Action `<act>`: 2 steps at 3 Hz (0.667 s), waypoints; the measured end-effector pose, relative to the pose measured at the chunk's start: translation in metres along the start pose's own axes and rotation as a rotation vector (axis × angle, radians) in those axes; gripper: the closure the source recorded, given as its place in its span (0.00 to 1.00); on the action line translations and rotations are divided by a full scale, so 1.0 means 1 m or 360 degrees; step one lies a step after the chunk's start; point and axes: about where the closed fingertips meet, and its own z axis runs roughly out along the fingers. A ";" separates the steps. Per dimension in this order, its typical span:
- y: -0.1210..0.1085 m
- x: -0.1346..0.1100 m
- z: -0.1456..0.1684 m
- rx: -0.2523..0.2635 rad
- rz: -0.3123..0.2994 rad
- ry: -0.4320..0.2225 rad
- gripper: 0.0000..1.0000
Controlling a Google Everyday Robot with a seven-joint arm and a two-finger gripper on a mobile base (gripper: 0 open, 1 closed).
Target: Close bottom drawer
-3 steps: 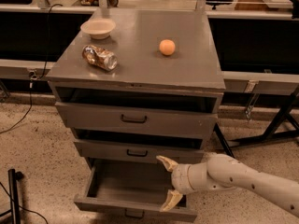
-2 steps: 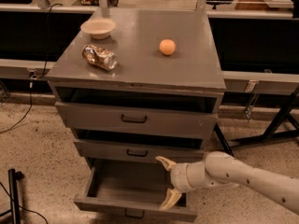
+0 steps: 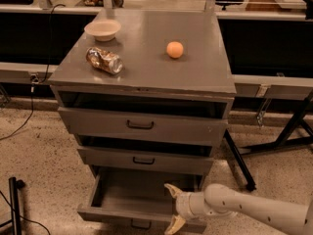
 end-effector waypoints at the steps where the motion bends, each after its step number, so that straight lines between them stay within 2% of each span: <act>1: 0.015 0.047 0.012 0.0083 0.0042 0.0027 0.00; 2: 0.019 0.045 0.016 0.0070 0.0049 0.0016 0.00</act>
Offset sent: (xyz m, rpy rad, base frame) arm -0.0041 -0.0181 -0.0357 -0.0055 -0.0150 -0.0497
